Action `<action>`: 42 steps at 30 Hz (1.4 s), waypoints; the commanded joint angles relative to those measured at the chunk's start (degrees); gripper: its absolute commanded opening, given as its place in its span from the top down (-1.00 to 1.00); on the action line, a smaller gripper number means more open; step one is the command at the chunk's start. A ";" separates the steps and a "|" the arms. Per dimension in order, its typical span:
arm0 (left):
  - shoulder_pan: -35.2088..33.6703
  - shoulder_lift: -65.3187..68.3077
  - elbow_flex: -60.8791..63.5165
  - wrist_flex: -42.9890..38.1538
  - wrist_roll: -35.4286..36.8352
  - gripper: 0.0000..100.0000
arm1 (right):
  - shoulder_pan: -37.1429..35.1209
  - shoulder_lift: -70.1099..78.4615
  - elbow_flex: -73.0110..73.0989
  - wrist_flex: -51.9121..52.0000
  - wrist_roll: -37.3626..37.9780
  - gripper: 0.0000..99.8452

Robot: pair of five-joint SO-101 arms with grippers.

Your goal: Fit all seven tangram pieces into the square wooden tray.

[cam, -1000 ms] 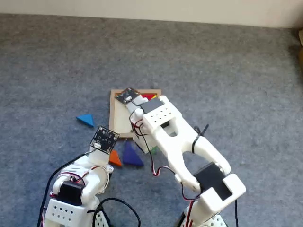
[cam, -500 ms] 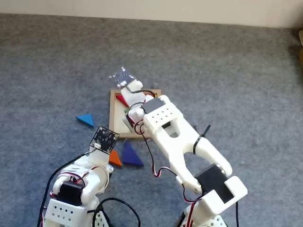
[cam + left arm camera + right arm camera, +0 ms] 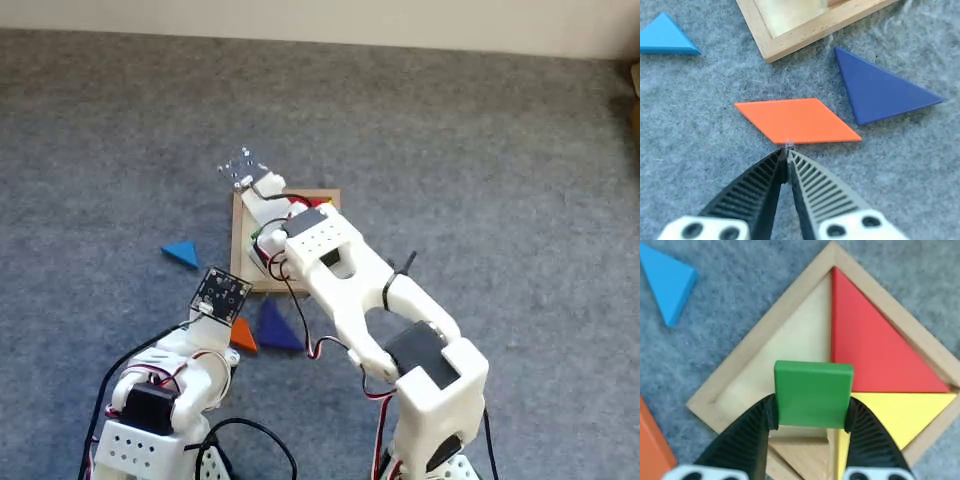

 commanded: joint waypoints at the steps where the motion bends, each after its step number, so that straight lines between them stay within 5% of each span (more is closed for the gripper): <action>1: 0.84 -2.59 1.19 0.00 0.35 0.99 | -0.75 -0.84 -3.47 3.21 0.62 0.70; 5: 0.84 -2.59 1.19 0.00 0.35 0.99 | -1.01 -1.01 -4.09 7.52 0.62 0.56; 22: 0.84 -2.59 1.19 0.00 0.35 0.99 | 0.92 -1.01 -12.79 17.10 0.62 0.55; 29: 0.84 -2.59 1.19 0.00 0.35 0.99 | 1.27 -0.66 -12.35 11.74 0.97 0.82; 42: 0.84 -2.59 1.19 0.00 0.35 0.99 | 1.19 -0.04 -8.48 10.86 0.97 0.84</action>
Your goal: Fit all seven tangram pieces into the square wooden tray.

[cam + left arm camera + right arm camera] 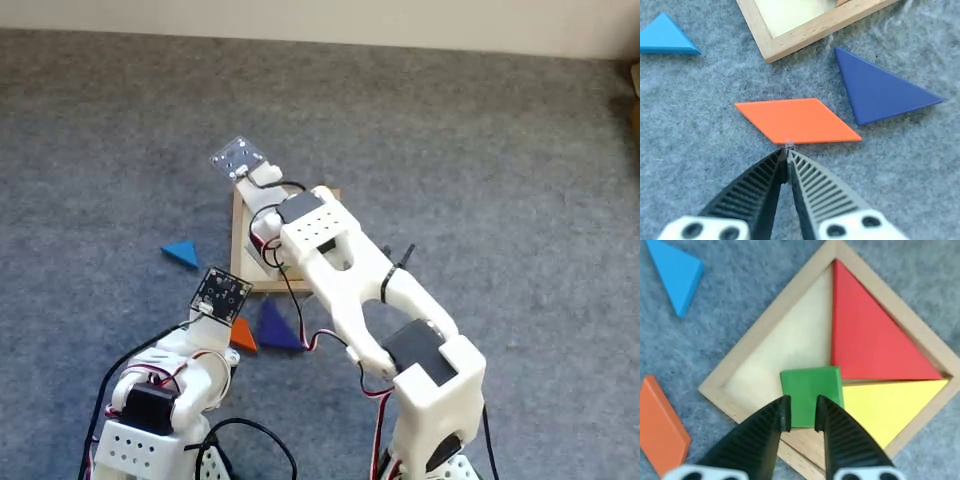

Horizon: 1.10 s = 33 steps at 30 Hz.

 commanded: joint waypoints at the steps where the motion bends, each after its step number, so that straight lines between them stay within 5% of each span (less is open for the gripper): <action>1: 0.84 -2.59 1.19 0.00 0.35 0.99 | 1.27 -1.01 0.31 -1.19 0.79 0.84; 24: 0.84 -2.59 1.19 0.00 0.35 0.99 | -2.51 0.04 3.82 0.31 0.79 0.84; 33: 0.84 -2.59 1.19 0.00 0.35 0.99 | 2.42 -2.68 2.24 1.89 0.79 0.84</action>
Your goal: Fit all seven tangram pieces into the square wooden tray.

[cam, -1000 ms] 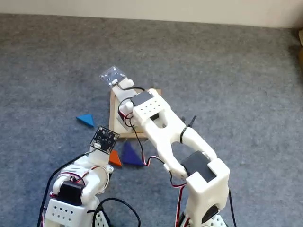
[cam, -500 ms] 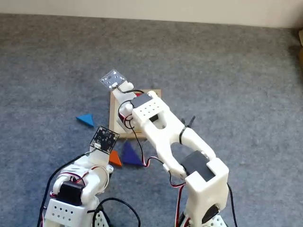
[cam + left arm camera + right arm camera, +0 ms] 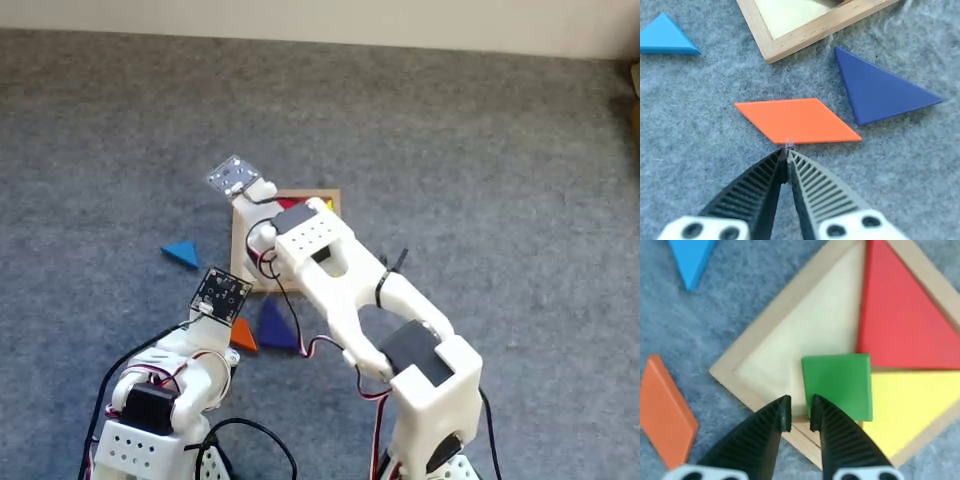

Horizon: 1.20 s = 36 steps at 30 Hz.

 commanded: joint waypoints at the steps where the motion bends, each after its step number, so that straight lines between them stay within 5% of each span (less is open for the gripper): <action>1: 0.84 -2.59 1.19 0.00 0.35 0.99 | 3.21 -5.58 -1.80 1.27 0.62 0.84; 15: 0.84 -2.59 1.19 0.00 0.35 0.99 | 6.64 -9.19 1.45 -7.25 0.26 0.84; 32: 0.84 -2.59 1.19 0.00 0.35 0.99 | 0.48 -7.78 7.08 -8.31 0.70 0.84; 36: 0.84 -2.59 1.19 0.00 0.35 0.99 | 1.89 -7.87 10.51 -7.96 5.63 0.84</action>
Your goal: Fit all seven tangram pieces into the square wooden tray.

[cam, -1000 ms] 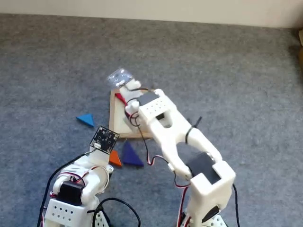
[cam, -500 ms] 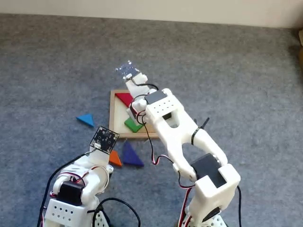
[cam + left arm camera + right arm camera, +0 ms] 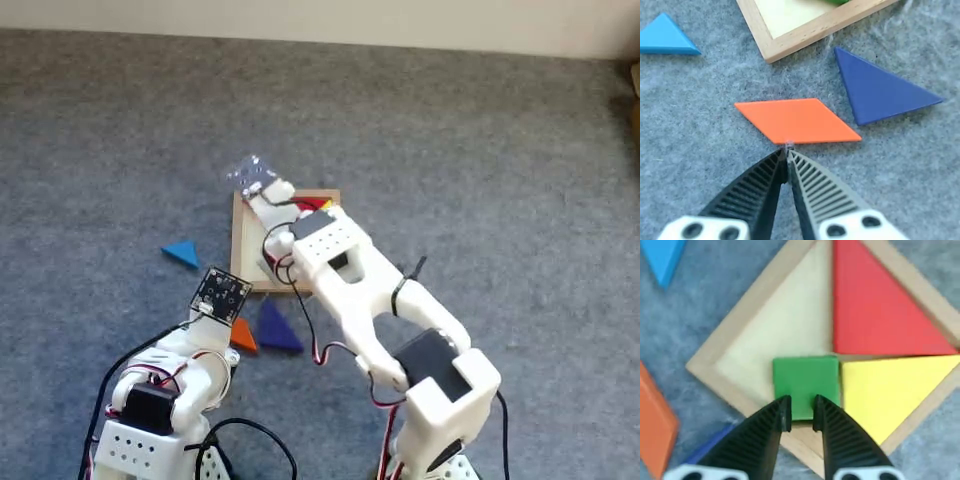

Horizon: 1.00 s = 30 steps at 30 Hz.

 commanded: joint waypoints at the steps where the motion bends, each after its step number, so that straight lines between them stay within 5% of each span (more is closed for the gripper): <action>1: 0.84 -2.59 1.19 0.00 0.35 0.99 | 1.27 -1.54 1.54 -0.40 5.71 0.84; 20: 0.84 -2.59 1.19 0.00 0.35 0.99 | 10.68 -17.10 -0.84 21.05 8.35 0.84; 30: 0.84 -2.59 1.19 0.00 0.35 0.99 | 13.85 -36.88 16.92 25.19 8.35 0.84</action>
